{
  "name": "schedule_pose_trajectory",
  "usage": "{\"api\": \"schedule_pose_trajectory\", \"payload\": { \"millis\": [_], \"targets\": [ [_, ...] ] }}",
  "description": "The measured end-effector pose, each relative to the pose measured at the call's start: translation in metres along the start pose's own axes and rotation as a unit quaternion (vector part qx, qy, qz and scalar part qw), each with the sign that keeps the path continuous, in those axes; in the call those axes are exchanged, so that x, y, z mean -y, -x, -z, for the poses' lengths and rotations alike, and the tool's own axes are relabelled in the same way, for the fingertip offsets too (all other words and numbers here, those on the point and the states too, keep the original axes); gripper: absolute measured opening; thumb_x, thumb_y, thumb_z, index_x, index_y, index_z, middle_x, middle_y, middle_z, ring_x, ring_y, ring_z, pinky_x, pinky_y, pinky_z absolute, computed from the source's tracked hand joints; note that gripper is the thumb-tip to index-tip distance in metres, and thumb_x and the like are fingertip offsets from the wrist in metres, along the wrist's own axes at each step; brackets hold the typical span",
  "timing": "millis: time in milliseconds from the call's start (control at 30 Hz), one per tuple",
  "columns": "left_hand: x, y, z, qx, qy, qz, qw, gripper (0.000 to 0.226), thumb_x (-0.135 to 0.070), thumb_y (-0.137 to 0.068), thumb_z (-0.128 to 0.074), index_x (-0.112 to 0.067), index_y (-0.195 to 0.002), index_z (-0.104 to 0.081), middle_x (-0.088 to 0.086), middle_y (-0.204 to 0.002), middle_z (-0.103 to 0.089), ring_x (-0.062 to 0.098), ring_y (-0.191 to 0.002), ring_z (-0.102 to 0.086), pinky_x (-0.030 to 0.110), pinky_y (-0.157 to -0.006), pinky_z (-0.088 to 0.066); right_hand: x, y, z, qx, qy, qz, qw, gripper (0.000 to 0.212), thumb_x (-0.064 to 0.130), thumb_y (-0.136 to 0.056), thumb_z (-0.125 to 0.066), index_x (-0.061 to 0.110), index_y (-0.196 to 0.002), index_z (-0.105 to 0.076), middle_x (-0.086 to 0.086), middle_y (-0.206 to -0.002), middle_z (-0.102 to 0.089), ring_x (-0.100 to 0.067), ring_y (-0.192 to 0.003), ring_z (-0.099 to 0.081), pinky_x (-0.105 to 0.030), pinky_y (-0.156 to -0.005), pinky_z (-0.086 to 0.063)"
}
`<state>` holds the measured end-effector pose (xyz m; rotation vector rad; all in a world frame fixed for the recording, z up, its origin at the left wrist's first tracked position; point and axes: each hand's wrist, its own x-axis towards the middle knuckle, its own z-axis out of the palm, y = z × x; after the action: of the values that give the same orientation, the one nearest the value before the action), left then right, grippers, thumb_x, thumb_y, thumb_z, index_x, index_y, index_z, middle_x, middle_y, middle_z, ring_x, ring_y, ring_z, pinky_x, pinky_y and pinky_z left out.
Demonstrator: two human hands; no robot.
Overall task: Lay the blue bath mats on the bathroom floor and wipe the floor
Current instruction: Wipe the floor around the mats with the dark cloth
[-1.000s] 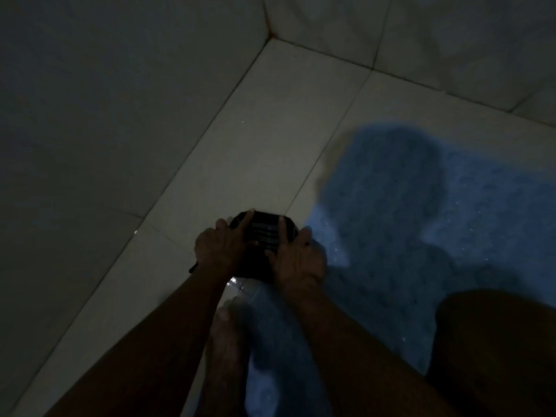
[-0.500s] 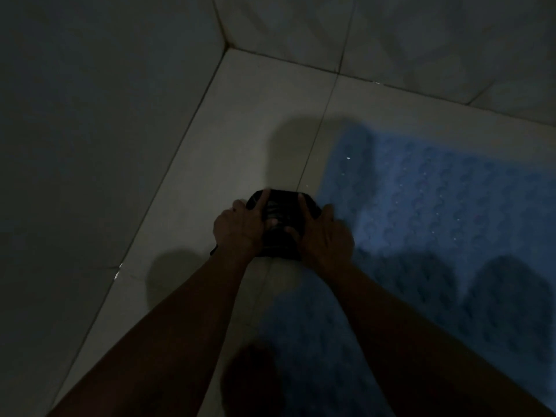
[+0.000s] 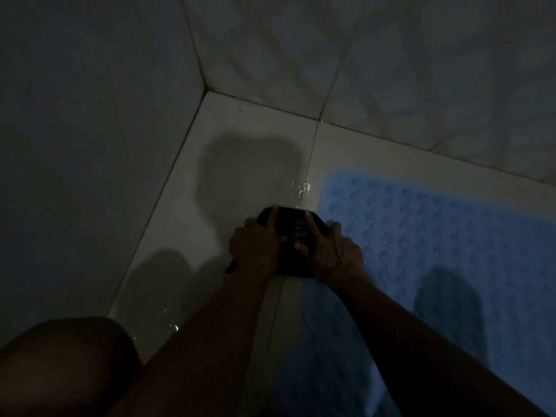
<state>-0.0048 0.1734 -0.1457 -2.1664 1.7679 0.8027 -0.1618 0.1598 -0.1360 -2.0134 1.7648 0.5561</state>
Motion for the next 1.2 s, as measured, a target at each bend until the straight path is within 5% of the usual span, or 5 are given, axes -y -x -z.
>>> {"api": "schedule_pose_trajectory", "payload": {
  "millis": [367,800,900,1200],
  "targets": [
    [-0.01,-0.039,0.024,0.01,-0.013,-0.037,0.999,0.094,-0.052,-0.095,-0.056,-0.033,-0.157,0.012,0.023,-0.148,-0.033,0.037,-0.122,-0.05,0.043,-0.096,-0.045,-0.007,-0.041,0.024,0.014,0.0,-0.021,1.0,0.079,0.07,-0.095,-0.029,0.038,-0.156,0.009,-0.017,-0.153,-0.022,-0.039,-0.119,-0.053,-0.043,-0.093,-0.046],
    [-0.044,-0.108,0.064,-0.018,-0.057,0.007,0.998,0.074,-0.064,-0.099,-0.03,-0.04,-0.156,0.01,0.021,-0.147,-0.037,0.035,-0.119,-0.053,0.04,-0.09,-0.044,-0.03,-0.115,0.065,-0.011,-0.015,0.018,1.0,0.076,0.063,-0.099,-0.032,0.034,-0.158,0.006,-0.02,-0.151,-0.024,-0.038,-0.123,-0.051,-0.042,-0.09,-0.046],
    [-0.05,-0.125,0.07,-0.032,-0.085,0.004,0.996,0.074,-0.065,-0.098,-0.029,-0.041,-0.156,0.01,0.02,-0.145,-0.04,0.035,-0.118,-0.054,0.04,-0.091,-0.045,-0.038,-0.13,0.067,-0.039,-0.032,0.03,0.998,0.076,0.064,-0.098,-0.033,0.035,-0.158,0.003,-0.019,-0.146,-0.03,-0.037,-0.118,-0.053,-0.038,-0.077,-0.042],
    [-0.08,-0.171,0.094,-0.044,-0.116,0.025,0.992,0.085,-0.058,-0.096,-0.05,-0.043,-0.156,0.008,0.018,-0.141,-0.042,0.037,-0.119,-0.054,0.042,-0.089,-0.045,-0.062,-0.174,0.095,-0.071,-0.051,0.054,0.995,0.074,0.062,-0.099,-0.035,0.033,-0.159,-0.002,-0.018,-0.14,-0.036,-0.036,-0.116,-0.054,-0.041,-0.09,-0.045]
  ]
}}
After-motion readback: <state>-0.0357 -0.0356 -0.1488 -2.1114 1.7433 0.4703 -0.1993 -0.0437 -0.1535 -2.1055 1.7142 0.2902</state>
